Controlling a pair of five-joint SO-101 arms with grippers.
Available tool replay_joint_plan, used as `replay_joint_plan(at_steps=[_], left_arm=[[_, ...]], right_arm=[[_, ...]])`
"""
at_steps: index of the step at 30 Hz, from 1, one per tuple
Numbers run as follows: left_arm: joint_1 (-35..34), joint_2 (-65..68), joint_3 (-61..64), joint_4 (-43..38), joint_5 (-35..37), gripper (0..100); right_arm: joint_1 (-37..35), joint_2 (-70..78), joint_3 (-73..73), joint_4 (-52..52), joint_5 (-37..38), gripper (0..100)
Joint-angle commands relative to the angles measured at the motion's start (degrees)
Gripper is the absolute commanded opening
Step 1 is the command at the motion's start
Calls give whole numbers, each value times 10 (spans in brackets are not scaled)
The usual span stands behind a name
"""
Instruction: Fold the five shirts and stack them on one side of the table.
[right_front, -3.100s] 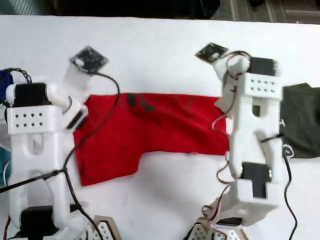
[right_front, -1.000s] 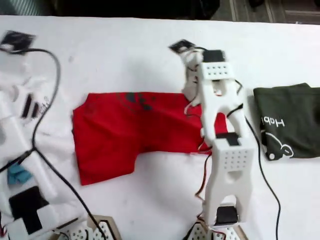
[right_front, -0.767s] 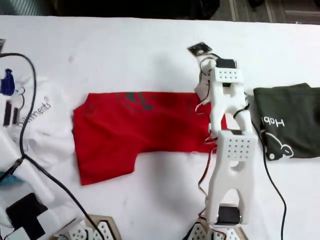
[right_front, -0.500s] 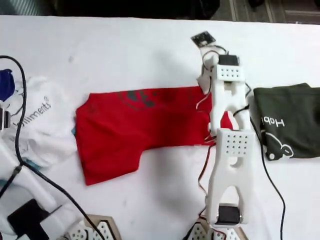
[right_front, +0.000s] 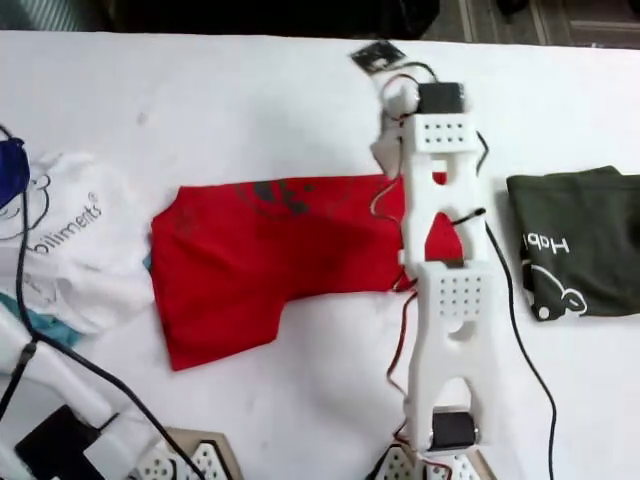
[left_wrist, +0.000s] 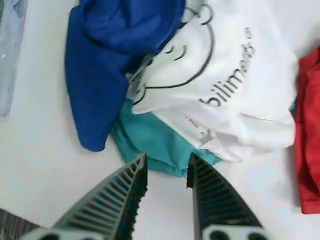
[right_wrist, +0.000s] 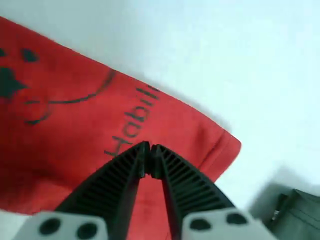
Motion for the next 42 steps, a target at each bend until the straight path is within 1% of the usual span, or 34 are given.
replay_joint_plan(at_steps=[1, 5, 8, 11, 13, 15, 18, 20, 23, 26, 30, 38, 40, 42], left_arm=[[-36, -15, -18, -22, 4, 151], [-59, -15, -18, -31, 4, 151], [-69, -15, -18, -30, 4, 151], [-70, -15, -16, -26, 4, 151], [-68, -15, -2, -28, 4, 151], [-68, -15, 16, -28, 4, 151], [-71, -17, 36, -27, 4, 151], [-71, -18, 40, -26, 4, 151], [-79, -19, 38, -27, 4, 151], [-80, -19, 39, -26, 4, 151], [-87, -19, 38, -26, 4, 151], [-92, -19, 38, -26, 1, 151], [-92, -19, 38, -26, 1, 151], [-92, -19, 37, -26, 1, 151]], right_arm=[[-52, -141, 125, 2, 16, 17], [-137, -268, 319, 0, 67, 17], [-210, -344, 433, 0, 74, 18], [-299, -400, 535, -6, 70, 30], [-360, -427, 602, -27, 70, 98], [-411, -444, 657, -60, 69, 205], [-466, -453, 713, -116, 54, 362], [-503, -452, 728, -138, 44, 402], [-556, -444, 752, -178, 43, 401], [-576, -406, 760, -225, 40, 401], [-570, -330, 742, -278, 42, 401], [-570, -189, 644, -283, 34, 400], [-570, -172, 626, -283, 17, 368], [-570, -159, 615, -283, -4, 282]])
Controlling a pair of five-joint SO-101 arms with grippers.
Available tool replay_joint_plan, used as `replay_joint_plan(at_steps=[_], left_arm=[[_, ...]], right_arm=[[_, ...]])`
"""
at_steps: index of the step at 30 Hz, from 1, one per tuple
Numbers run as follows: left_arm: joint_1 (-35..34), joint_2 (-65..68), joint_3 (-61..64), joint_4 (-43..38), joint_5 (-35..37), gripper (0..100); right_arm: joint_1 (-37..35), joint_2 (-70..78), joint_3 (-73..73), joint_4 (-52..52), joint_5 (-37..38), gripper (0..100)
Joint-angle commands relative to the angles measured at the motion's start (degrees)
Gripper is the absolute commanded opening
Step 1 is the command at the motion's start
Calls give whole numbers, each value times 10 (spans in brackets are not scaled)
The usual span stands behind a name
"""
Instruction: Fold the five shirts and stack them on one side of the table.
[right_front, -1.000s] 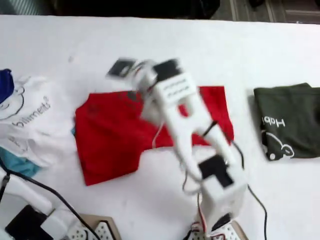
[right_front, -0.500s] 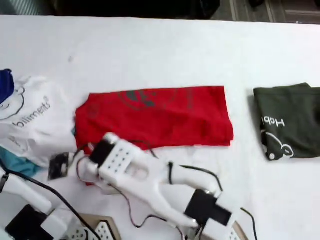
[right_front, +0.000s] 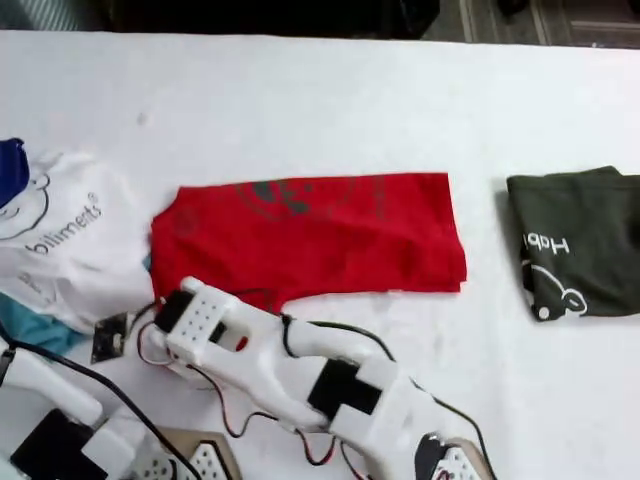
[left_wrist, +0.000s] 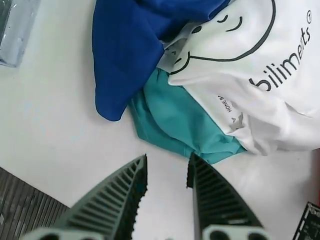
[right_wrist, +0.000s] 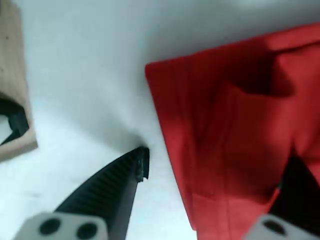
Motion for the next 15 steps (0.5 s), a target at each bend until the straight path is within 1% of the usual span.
replay_joint_plan(at_steps=[1, 4, 5, 7, 8, 10, 15], left_arm=[[-2, -19, -6, -4, 0, 151], [-2, -19, -6, -4, 0, 151], [-2, -19, -6, -4, 0, 151], [-2, -19, -6, -4, 0, 151], [-2, -19, -6, -4, 0, 151], [-2, -19, -6, -4, 0, 151], [-2, -19, -6, -4, 0, 151]], right_arm=[[1, 29, -41, -8, -28, 225], [1, 30, -45, -11, -35, 43], [2, 30, -47, -12, -35, 5], [5, 29, -47, -12, -35, 49], [6, 26, -51, -12, -34, 50], [7, 12, -64, -9, -34, 17], [22, -43, -90, -7, -29, 18]])
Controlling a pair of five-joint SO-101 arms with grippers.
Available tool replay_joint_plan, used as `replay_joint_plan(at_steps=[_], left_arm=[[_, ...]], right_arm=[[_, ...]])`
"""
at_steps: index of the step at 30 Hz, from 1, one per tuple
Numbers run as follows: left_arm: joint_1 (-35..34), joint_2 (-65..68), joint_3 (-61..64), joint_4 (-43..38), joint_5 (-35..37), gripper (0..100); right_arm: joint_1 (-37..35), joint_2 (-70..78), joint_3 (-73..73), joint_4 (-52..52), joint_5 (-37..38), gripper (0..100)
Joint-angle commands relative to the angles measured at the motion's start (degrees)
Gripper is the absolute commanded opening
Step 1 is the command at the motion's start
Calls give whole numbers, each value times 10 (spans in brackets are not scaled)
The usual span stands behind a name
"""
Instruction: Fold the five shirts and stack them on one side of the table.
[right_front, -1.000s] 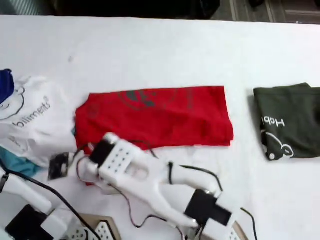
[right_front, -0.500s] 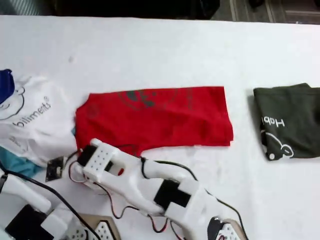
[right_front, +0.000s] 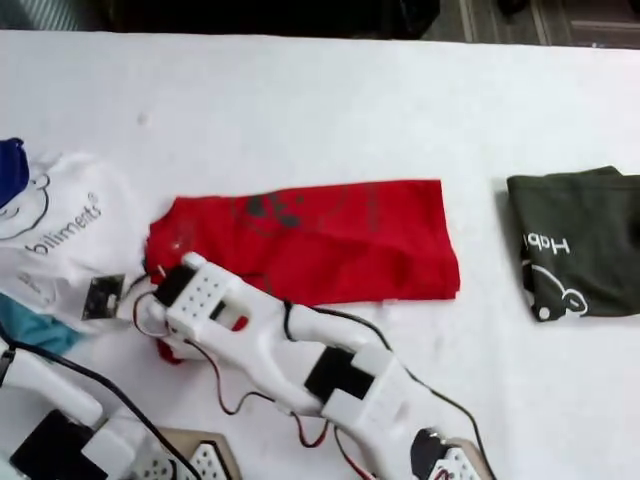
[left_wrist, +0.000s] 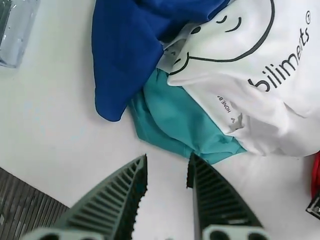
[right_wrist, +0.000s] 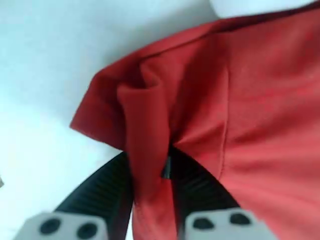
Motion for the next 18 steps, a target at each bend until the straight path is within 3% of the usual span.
replay_joint_plan(at_steps=[1, 15, 18], left_arm=[[-2, -19, -6, -4, 0, 151], [0, -19, -6, -4, 0, 151], [0, -19, -6, -4, 0, 151]], right_arm=[[11, -55, -25, -2, 3, 18], [124, -6, -174, -3, 4, 19], [136, 30, -212, -1, 4, 74]])
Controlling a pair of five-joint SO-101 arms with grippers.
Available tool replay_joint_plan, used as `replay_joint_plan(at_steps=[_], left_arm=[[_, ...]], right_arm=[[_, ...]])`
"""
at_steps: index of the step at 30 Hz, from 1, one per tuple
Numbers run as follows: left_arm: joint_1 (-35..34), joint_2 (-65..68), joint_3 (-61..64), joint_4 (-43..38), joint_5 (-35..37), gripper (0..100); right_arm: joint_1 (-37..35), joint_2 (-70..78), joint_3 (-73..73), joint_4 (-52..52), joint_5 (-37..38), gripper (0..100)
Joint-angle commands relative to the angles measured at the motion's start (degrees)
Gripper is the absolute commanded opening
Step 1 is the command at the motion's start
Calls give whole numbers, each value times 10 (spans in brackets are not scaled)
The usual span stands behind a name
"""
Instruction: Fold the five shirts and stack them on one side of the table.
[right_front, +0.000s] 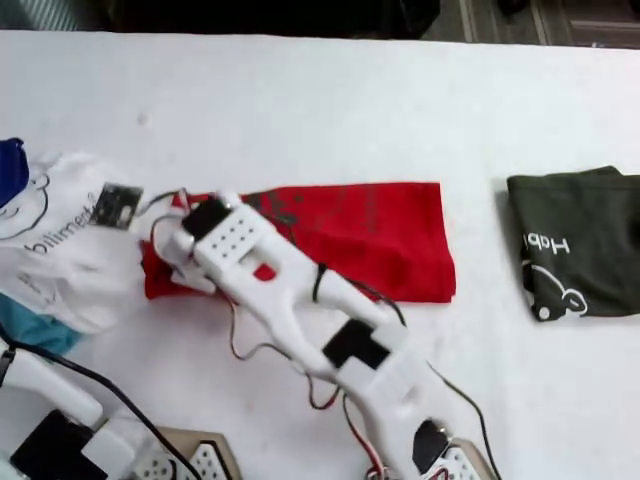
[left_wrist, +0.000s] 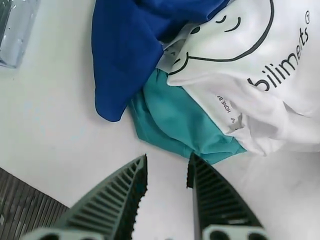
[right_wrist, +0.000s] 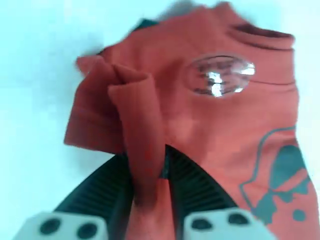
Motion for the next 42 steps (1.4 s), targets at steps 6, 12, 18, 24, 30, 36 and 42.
replay_joint_plan(at_steps=[6, 12, 18, 24, 30, 36, 42], left_arm=[[-3, -20, -6, -4, 0, 151], [-2, -20, -6, -4, 0, 151], [0, -20, -6, -4, 0, 151], [0, -20, -6, -4, 0, 151], [0, -20, -6, -4, 0, 151], [0, -20, -6, -4, 0, 151], [-3, -20, -6, -4, 0, 151]], right_arm=[[38, 65, -139, 49, 1, 377], [71, 121, -266, 120, -2, 385], [71, 140, -390, 228, -2, 283], [80, 145, -440, 255, -2, 43], [68, 150, -451, 254, 1, 42], [99, 242, -446, 135, 2, 42], [154, 313, -491, 114, 2, 42]])
